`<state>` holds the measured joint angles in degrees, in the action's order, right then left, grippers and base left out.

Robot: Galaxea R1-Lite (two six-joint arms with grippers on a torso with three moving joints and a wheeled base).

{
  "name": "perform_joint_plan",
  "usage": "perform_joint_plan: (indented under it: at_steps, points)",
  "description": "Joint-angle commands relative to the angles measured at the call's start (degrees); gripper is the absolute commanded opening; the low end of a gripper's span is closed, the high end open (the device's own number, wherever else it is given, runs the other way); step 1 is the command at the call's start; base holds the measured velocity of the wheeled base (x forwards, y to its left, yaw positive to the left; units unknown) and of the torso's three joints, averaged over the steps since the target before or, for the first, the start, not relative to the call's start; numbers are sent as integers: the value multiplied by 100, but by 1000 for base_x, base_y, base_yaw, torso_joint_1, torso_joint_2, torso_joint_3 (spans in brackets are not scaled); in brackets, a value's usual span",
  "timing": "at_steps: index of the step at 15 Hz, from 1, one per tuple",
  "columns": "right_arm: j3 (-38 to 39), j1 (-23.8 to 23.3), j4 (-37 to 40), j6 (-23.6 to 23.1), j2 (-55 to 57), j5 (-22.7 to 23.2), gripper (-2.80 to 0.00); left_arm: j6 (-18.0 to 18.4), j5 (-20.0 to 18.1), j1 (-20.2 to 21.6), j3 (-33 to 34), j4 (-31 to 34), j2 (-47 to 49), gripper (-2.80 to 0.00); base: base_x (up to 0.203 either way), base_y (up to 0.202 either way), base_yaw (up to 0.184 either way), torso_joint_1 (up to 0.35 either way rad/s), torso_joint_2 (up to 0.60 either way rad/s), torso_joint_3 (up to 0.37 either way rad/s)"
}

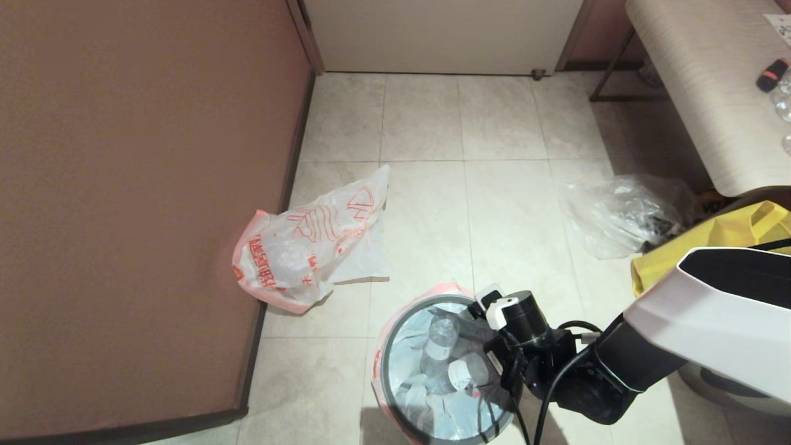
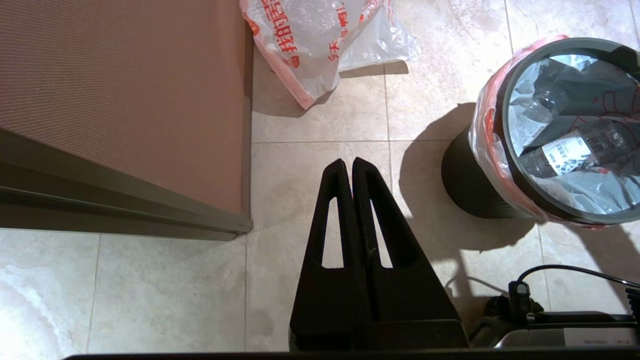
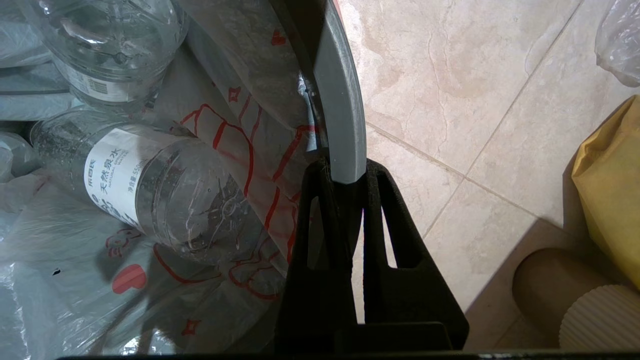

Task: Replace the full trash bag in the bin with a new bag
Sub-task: Place the trash can ring on the floor

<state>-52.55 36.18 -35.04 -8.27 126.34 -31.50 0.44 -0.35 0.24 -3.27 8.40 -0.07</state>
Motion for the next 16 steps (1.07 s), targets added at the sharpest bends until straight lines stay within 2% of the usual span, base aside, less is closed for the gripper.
perform_joint_plan:
  at_steps: [1, 8, 16]
  points:
    - [26, 3, -13, 0, -68, -23, -280, 0, -1, 2, 2, 4, 7, -280, 0, 0, 0, 0, 0, 0]
    - [346, 258, 38, -8, -969, -40, -280, 0, -1, 2, 2, 4, 7, -280, 0, 0, 0, 0, 0, 0]
    - [1688, 390, 283, 62, -3198, -38, -280, 0, -1, 2, 2, 4, 7, -280, 0, 0, 0, 0, 0, 0]
